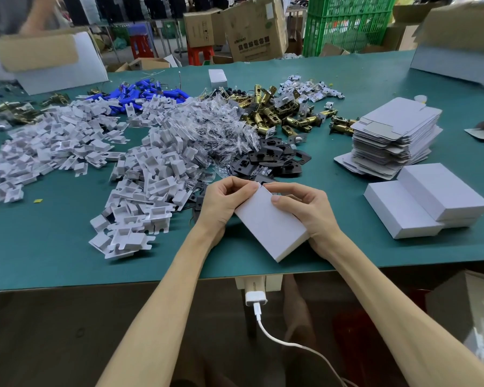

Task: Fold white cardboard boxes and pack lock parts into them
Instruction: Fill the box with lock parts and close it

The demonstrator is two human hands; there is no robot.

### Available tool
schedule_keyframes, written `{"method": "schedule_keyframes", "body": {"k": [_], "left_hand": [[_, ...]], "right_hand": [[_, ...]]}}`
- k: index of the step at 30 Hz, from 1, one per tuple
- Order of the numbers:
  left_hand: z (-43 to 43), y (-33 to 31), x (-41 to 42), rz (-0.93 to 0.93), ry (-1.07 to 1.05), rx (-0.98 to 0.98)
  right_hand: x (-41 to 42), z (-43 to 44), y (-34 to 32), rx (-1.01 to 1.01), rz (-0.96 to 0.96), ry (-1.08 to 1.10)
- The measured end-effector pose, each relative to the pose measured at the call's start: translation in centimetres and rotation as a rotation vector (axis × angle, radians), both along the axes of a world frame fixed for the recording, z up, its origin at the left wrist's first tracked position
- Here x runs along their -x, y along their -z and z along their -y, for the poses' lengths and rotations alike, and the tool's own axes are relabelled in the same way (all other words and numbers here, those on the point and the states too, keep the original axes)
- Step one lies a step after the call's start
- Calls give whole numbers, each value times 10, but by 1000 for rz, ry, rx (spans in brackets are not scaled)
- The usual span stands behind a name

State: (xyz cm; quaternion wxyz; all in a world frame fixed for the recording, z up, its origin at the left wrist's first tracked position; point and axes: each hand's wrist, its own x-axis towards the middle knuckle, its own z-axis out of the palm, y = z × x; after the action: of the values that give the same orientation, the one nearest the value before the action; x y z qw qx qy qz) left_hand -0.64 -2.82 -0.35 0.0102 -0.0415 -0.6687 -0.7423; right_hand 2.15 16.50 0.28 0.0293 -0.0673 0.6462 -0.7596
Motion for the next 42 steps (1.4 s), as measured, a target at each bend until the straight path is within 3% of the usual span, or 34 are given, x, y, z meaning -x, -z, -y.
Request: {"method": "schedule_keyframes", "body": {"k": [15,22,29,36,42], "left_hand": [[-6,3,3,-65,66,100],[-3,5,5,-35,-178,-56],[-3,9,11,0,-387,-94],[-2,10,13,15,-427,-133],[-2,7,7,7,-290,-126]], "right_hand": [[2,1,1,66,74,106],[3,2,-3,108,72,-26],[4,0,1,39,64,-187],[6,3,8,39,16,-145],[10,4,6,188,94,86]]}}
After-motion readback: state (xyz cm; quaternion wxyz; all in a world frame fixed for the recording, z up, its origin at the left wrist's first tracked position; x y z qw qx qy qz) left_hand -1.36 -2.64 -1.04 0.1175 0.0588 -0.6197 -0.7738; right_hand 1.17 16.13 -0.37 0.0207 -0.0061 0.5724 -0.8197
